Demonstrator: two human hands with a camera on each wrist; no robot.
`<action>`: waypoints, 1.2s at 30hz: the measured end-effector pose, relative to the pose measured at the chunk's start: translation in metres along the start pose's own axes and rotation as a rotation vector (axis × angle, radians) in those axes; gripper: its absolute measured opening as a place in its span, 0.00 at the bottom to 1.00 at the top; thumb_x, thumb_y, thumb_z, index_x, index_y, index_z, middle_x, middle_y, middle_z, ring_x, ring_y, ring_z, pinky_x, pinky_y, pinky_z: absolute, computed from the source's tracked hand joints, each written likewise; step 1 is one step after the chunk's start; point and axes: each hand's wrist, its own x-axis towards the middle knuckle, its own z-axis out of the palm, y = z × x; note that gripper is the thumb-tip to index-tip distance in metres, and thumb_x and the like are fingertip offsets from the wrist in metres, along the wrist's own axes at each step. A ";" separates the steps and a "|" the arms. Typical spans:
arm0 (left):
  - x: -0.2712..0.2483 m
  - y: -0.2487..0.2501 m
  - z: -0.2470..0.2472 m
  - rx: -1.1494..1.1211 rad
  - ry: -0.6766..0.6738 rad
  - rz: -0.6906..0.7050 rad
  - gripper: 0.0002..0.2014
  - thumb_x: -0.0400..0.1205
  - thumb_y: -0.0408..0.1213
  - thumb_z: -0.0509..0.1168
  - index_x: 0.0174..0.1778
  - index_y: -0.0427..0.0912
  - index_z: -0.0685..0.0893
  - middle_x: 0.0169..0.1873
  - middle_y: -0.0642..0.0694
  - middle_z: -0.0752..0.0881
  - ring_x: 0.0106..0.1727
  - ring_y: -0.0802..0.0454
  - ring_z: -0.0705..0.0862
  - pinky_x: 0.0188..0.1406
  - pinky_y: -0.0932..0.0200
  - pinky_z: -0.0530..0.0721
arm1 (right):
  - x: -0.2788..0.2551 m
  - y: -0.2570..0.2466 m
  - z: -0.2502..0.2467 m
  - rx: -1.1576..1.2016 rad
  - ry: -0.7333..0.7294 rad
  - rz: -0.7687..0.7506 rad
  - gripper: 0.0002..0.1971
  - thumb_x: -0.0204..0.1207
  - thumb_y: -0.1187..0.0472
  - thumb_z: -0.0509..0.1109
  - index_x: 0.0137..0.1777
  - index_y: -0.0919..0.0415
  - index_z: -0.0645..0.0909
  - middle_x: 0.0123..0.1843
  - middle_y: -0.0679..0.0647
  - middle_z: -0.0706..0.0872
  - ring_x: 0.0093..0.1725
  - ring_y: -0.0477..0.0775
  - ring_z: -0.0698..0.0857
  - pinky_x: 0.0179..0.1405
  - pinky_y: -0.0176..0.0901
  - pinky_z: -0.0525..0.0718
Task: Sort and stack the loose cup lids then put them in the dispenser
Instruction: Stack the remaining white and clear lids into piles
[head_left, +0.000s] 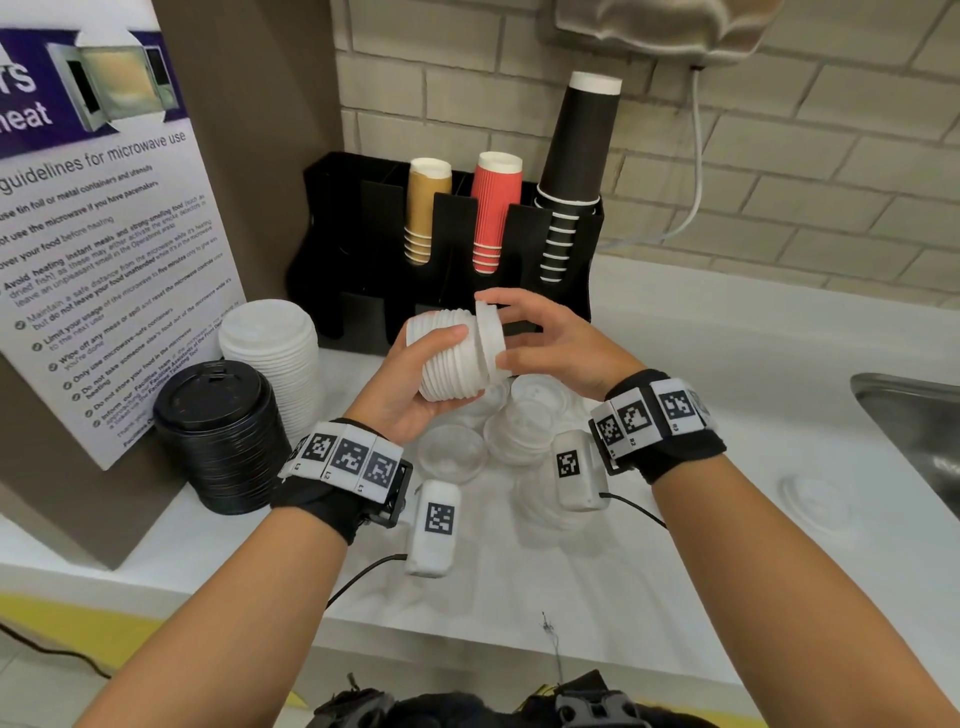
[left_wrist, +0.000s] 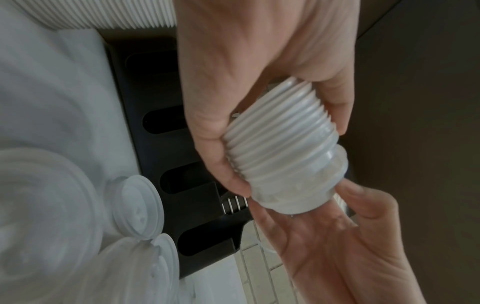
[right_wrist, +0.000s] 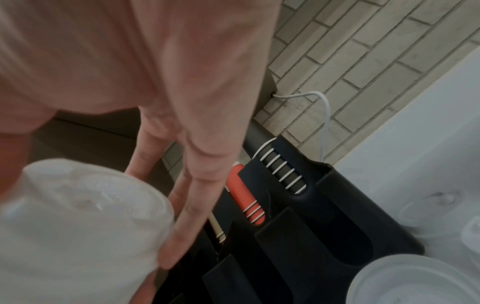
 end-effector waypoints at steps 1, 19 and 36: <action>-0.001 0.000 0.000 -0.005 -0.008 -0.002 0.38 0.73 0.44 0.74 0.79 0.45 0.68 0.73 0.35 0.76 0.71 0.35 0.79 0.49 0.44 0.87 | 0.000 -0.001 0.001 -0.001 -0.016 0.005 0.31 0.73 0.69 0.74 0.74 0.47 0.73 0.66 0.56 0.80 0.59 0.56 0.86 0.57 0.57 0.87; 0.007 0.006 -0.010 -0.083 0.053 0.058 0.39 0.71 0.40 0.74 0.79 0.44 0.68 0.73 0.35 0.77 0.69 0.40 0.81 0.49 0.45 0.88 | 0.022 0.000 0.017 0.001 -0.065 0.067 0.26 0.79 0.56 0.70 0.76 0.48 0.67 0.64 0.48 0.82 0.65 0.47 0.83 0.58 0.42 0.85; 0.022 0.021 -0.056 -0.149 0.308 0.151 0.30 0.79 0.37 0.71 0.77 0.47 0.69 0.68 0.40 0.79 0.60 0.44 0.84 0.46 0.46 0.88 | 0.079 0.038 0.037 -0.866 -0.025 0.292 0.08 0.73 0.63 0.74 0.51 0.63 0.87 0.54 0.55 0.87 0.56 0.55 0.84 0.61 0.45 0.82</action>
